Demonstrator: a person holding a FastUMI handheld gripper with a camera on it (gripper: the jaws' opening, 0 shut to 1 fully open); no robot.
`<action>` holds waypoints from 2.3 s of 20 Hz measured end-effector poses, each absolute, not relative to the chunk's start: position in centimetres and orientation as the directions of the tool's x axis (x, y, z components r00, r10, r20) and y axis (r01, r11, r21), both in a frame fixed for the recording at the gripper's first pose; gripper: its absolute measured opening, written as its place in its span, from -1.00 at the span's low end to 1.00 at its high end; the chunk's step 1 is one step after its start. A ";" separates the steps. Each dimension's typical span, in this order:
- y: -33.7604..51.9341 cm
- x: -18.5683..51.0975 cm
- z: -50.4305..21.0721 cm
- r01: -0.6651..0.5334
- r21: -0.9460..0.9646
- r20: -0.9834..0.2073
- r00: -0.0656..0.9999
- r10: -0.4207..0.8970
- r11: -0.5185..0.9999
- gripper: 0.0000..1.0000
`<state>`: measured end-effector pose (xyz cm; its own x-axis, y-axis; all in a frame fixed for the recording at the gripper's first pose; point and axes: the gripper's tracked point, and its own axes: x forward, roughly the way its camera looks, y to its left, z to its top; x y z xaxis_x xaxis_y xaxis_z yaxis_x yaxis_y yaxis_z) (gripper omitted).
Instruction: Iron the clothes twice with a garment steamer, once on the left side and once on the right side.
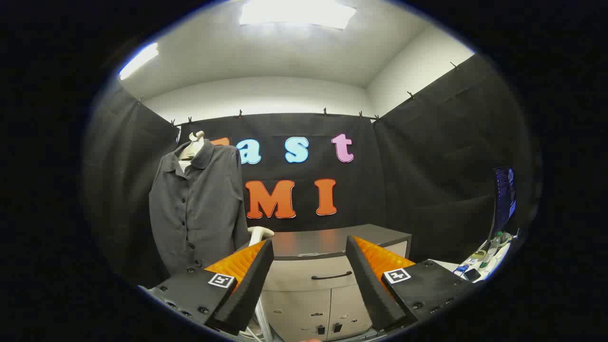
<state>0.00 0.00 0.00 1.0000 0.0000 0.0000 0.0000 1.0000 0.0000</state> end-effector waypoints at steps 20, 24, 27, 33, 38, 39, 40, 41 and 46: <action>1.5 0.3 0.6 -0.011 0.010 0.028 1.000 0.010 1.000 0.96; 2.2 1.3 1.2 -0.030 0.020 0.022 0.999 0.030 0.999 0.96; 2.6 2.7 3.0 -0.058 0.007 0.048 0.997 0.058 0.998 0.96; 5.4 8.7 7.0 -0.130 -0.001 0.077 0.989 0.129 0.992 0.96; 12.0 16.3 7.7 -0.280 0.065 0.006 0.960 0.280 0.958 0.96; 13.4 17.8 7.5 -0.301 0.085 -0.015 0.953 0.303 0.950 0.96; 14.5 19.2 6.8 -0.319 0.108 -0.045 0.944 0.326 0.941 0.96; 15.4 20.8 5.8 -0.329 0.132 -0.084 0.936 0.341 0.935 0.96; 17.8 28.8 -2.1 -0.296 0.159 -0.313 0.890 0.332 0.942 0.97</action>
<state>28.76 17.82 -2.06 0.8898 0.3322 -0.3130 -0.2957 0.9419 0.1592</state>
